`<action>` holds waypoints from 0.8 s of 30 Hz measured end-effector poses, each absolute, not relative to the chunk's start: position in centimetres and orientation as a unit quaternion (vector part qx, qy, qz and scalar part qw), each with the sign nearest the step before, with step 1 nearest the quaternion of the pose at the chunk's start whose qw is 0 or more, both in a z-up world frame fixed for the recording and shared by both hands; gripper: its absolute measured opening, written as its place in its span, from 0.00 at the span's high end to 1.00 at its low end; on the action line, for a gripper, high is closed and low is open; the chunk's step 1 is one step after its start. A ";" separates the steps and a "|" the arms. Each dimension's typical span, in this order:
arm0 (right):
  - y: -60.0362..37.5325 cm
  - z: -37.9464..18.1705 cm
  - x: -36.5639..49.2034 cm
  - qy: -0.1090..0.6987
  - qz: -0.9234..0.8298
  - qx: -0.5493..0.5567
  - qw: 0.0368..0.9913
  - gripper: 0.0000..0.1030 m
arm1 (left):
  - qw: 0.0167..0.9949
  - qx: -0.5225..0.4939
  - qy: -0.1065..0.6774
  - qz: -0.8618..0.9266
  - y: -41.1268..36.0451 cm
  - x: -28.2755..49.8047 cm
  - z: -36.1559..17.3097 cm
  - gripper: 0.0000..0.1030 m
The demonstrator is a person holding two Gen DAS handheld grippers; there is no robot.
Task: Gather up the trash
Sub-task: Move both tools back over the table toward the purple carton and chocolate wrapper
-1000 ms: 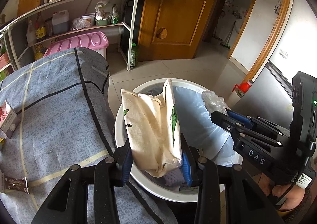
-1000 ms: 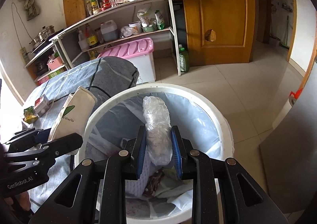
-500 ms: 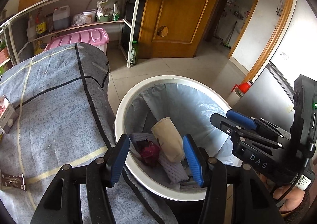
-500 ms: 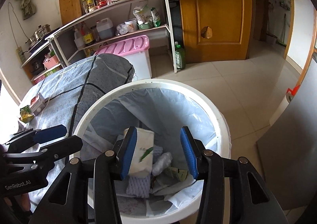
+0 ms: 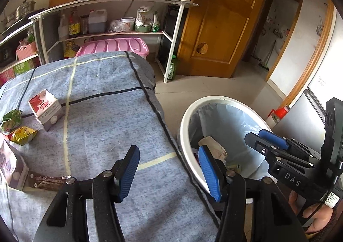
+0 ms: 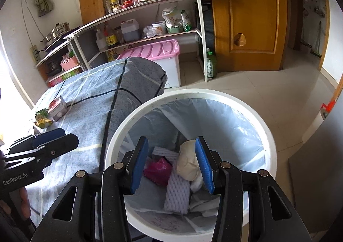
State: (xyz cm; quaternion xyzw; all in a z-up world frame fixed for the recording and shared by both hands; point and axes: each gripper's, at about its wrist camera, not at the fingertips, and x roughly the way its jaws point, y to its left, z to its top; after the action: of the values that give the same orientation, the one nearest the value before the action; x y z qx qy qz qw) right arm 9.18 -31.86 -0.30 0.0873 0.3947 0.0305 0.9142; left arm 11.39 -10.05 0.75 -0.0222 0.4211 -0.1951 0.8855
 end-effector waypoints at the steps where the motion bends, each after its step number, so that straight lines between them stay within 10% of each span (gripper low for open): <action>1: -31.5 -0.2 9.2 0.394 0.035 0.086 0.914 0.55 | 0.887 -0.027 0.421 -0.190 -9.4 11.4 0.8 0.45; 24: -20.9 0.4 10.8 0.391 0.135 0.042 0.909 0.55 | 0.906 -0.074 0.412 -0.064 3.7 10.0 0.8 0.43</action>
State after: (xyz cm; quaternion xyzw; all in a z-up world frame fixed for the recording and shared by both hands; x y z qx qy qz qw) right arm 10.80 -20.94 0.40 0.0417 0.3910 0.1350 0.9095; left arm 10.02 3.68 0.78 -0.0737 0.4117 -0.0641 0.9061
